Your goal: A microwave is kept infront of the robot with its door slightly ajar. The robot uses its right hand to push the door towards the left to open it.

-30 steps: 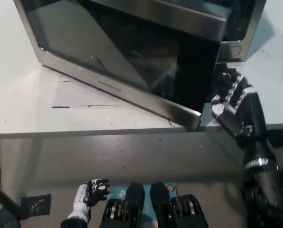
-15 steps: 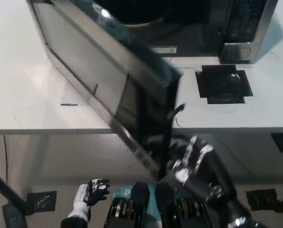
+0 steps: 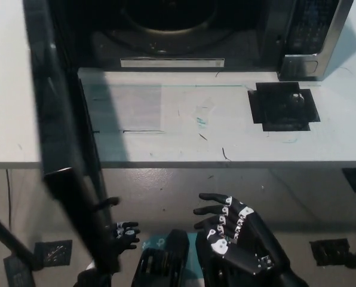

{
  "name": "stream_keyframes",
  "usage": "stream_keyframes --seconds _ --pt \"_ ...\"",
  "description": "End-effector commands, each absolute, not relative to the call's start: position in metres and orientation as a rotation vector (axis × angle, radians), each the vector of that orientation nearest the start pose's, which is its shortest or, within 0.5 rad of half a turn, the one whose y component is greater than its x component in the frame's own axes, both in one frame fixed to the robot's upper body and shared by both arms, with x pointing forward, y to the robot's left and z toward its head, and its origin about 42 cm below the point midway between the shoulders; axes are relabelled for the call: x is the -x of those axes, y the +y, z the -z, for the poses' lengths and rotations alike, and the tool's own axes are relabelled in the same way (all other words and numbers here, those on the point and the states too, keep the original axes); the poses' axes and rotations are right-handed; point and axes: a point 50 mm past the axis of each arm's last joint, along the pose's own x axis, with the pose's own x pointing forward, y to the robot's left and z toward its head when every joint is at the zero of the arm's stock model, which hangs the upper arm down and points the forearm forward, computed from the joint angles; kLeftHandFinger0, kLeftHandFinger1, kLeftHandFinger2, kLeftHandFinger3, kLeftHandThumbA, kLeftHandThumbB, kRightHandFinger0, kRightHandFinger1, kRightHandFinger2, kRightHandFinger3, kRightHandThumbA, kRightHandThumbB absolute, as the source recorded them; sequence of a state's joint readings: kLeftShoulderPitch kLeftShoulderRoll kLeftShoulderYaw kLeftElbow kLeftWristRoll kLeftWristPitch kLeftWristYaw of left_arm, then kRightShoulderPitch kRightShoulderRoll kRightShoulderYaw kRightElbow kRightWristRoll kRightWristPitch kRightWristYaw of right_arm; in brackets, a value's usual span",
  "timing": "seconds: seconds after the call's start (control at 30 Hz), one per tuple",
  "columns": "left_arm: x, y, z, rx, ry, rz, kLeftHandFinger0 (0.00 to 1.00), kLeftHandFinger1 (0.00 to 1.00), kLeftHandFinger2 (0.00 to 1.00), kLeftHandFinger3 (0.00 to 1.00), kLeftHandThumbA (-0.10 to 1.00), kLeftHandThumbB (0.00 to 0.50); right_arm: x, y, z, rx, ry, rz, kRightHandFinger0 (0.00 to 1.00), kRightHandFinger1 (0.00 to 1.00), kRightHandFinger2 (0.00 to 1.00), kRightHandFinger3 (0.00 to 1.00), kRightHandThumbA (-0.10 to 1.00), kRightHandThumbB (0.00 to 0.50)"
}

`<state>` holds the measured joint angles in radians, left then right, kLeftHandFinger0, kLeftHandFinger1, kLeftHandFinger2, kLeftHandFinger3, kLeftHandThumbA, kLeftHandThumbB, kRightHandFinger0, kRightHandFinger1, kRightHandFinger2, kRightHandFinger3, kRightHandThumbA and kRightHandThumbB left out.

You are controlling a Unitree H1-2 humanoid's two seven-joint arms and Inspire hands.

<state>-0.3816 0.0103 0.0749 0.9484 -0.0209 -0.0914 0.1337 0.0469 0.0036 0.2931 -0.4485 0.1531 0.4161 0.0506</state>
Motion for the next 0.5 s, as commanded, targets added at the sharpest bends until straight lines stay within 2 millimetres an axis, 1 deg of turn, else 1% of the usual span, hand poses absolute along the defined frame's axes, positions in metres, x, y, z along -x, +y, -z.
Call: stream_keyframes --seconds 0.0,0.07,0.1,0.13,0.17,0.2,0.23,0.3,0.37,0.43,0.47 --pt "-0.375 0.205 0.008 -0.048 0.439 -0.114 0.70 0.59 0.59 0.49 0.14 0.018 -0.241 -0.149 -0.185 -0.191 -0.008 -0.360 0.45 0.54 0.63 0.78 0.43 0.134" --pt "-0.378 0.205 0.006 -0.040 0.441 -0.115 0.69 0.57 0.57 0.51 0.14 0.011 -0.242 -0.157 -0.183 -0.201 -0.006 -0.331 0.46 0.55 0.65 0.78 0.41 0.144" --pt "-0.377 0.206 0.007 -0.030 0.426 -0.102 0.70 0.58 0.58 0.53 0.13 0.003 -0.241 -0.174 -0.175 -0.196 -0.007 -0.278 0.46 0.56 0.67 0.79 0.40 0.113" --pt "-0.377 0.206 0.008 -0.061 0.435 -0.116 0.72 0.57 0.57 0.52 0.17 0.036 -0.242 -0.183 -0.170 -0.188 0.000 -0.249 0.46 0.57 0.68 0.81 0.40 0.104" --pt "-0.377 0.206 0.008 -0.020 0.429 -0.115 0.69 0.55 0.56 0.51 0.11 0.024 -0.242 -0.192 -0.164 -0.198 0.004 -0.214 0.46 0.56 0.67 0.80 0.39 0.092" --pt "-0.377 0.206 0.008 -0.015 0.429 -0.115 0.69 0.55 0.56 0.51 0.10 0.023 -0.242 -0.193 -0.164 -0.200 0.004 -0.211 0.46 0.56 0.67 0.80 0.38 0.090" --pt "-0.376 0.206 0.008 -0.035 0.426 -0.104 0.69 0.57 0.58 0.53 0.13 0.007 -0.243 -0.207 -0.155 -0.173 0.022 -0.140 0.45 0.55 0.66 0.79 0.39 0.099" --pt "-0.376 0.206 0.008 -0.029 0.432 -0.105 0.69 0.57 0.58 0.54 0.14 0.012 -0.245 -0.232 -0.136 -0.123 0.057 -0.012 0.48 0.56 0.65 0.83 0.34 0.077" --pt "-0.376 0.206 0.008 -0.044 0.437 -0.110 0.68 0.56 0.58 0.54 0.15 0.019 -0.247 -0.250 -0.123 -0.094 0.083 0.075 0.49 0.57 0.65 0.82 0.33 0.113" --pt "-0.376 0.206 0.008 -0.046 0.437 -0.110 0.70 0.57 0.58 0.54 0.15 0.007 -0.249 -0.258 -0.115 -0.082 0.078 0.101 0.48 0.56 0.63 0.82 0.34 0.115" --pt "-0.376 0.206 0.008 -0.048 0.435 -0.109 0.75 0.61 0.61 0.53 0.15 0.010 -0.249 -0.265 -0.108 -0.077 0.081 0.136 0.47 0.55 0.64 0.81 0.34 0.138"
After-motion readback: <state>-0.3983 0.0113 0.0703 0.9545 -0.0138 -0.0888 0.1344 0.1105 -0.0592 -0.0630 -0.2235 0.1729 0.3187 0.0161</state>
